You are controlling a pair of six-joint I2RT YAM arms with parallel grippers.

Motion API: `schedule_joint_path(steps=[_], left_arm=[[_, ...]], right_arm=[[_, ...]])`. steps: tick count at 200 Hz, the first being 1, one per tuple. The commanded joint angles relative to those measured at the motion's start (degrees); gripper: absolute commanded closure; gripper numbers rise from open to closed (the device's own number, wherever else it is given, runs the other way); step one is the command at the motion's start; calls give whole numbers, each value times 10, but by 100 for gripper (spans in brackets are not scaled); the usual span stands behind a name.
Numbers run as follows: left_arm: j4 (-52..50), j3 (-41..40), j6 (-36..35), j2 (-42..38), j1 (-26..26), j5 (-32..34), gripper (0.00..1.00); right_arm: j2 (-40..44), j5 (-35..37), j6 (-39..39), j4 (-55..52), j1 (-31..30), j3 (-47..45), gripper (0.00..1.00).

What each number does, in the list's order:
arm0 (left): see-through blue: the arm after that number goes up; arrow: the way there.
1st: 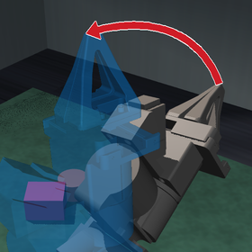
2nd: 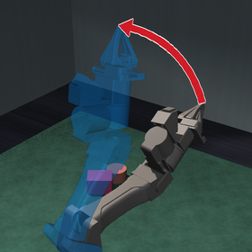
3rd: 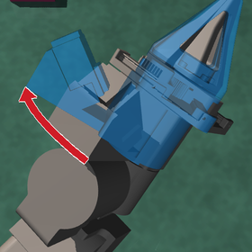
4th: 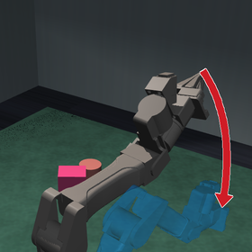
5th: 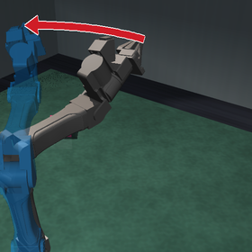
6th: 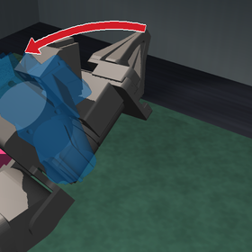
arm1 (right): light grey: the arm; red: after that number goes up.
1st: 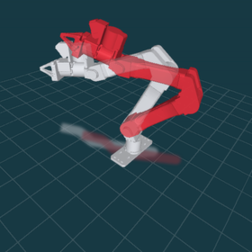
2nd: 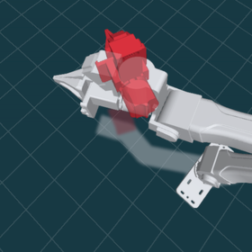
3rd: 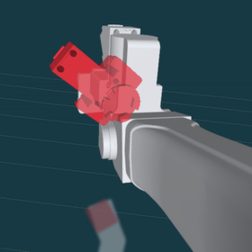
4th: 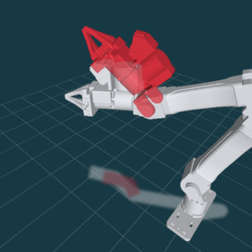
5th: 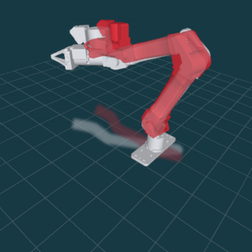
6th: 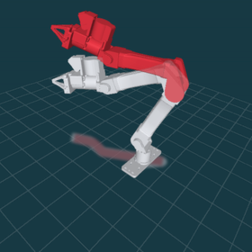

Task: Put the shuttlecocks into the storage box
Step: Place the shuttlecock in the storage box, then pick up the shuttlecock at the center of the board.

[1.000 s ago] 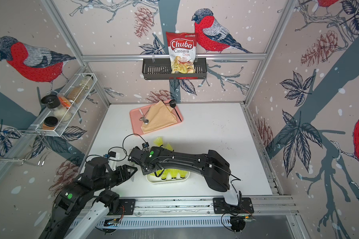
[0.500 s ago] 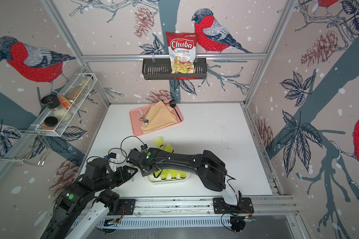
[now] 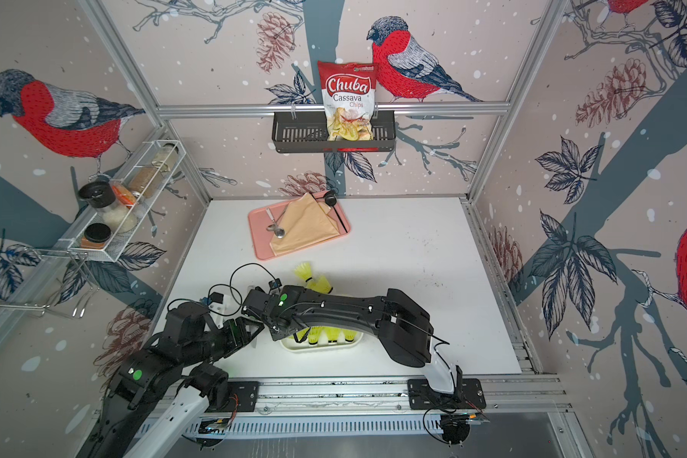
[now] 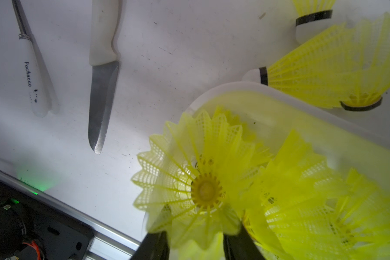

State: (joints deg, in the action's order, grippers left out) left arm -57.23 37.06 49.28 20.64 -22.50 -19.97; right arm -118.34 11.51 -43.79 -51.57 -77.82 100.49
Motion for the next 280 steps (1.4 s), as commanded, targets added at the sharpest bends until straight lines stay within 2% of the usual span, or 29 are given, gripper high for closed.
schedule_joint_path(steps=[1,97,183,280], left_arm=[[12,1,-6,5,1,-8,40],[22,-9,-4,5,1,-12,40],[14,-4,-2,2,1,0,42],[49,-3,5,24,1,0,43]], right_arm=[[11,6,-6,-20,-4,1,57],[27,19,-18,-48,-12,30,57],[24,14,-22,-47,-37,29,62],[52,34,-30,-38,16,32,62]])
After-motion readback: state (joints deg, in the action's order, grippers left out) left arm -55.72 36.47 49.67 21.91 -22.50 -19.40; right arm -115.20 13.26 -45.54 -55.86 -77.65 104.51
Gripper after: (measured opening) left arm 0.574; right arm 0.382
